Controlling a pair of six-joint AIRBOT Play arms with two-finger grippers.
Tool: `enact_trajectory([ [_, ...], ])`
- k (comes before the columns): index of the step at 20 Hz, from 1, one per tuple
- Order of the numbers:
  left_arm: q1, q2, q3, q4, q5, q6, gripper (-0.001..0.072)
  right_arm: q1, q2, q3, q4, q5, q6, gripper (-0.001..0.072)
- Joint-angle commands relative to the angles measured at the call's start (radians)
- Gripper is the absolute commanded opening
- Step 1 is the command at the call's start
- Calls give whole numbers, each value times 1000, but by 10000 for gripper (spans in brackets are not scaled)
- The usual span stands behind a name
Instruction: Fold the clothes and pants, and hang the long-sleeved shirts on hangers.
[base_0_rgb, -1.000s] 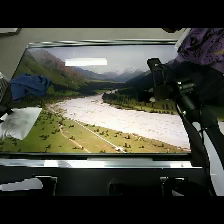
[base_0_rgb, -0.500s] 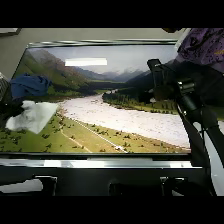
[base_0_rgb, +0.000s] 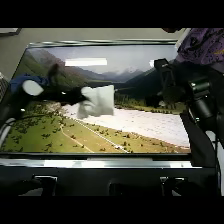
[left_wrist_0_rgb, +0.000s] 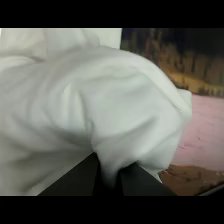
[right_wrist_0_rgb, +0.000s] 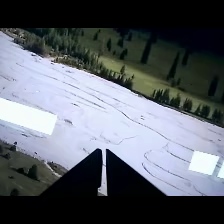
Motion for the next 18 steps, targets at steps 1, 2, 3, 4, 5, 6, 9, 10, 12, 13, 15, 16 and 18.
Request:
enact_trajectory([
  [1, -239, -110, 0, -23, 121, -60, 19, 1, 32, 0, -94, -69, -46, 228],
  [2, -264, -158, 0, -24, 127, -61, 38, 1, 31, 0, -99, -65, -55, 245],
  [3, -270, -191, 0, -24, 124, -82, 167, 0, 31, 0, -104, -49, -56, 246],
  [4, -259, -206, 1, -24, 113, -104, 389, -7, 31, 0, -103, -26, -56, 246],
  [5, -235, -201, 3, -24, 93, -103, 551, -24, 31, 0, -103, -1, -53, 263],
  [6, -194, -184, 10, -23, 55, -88, 612, -62, 31, 0, -97, 29, -27, 305],
  [9, -26, -78, 16, -15, -45, -14, 614, -285, 12, 0, 60, 136, 88, 320],
  [10, 31, -41, 16, -15, -69, 14, 614, -378, -17, 0, 210, 163, 95, 320],
  [12, 139, 18, 16, -15, -114, 43, 613, -510, -122, 0, 565, 174, 49, 326],
  [13, 187, 37, 16, -15, -134, 53, 613, -536, -190, 0, 722, 168, -8, 386],
  [15, 260, 53, 16, -16, -164, 59, 613, -520, -321, 0, 920, 164, -107, 456],
  [16, 285, 54, 15, -16, -174, 58, 613, -499, -377, 0, 972, 177, -134, 486],
  [18, 319, 54, 15, -16, -177, 58, 613, -432, -470, 0, 1022, 237, -183, 492],
])
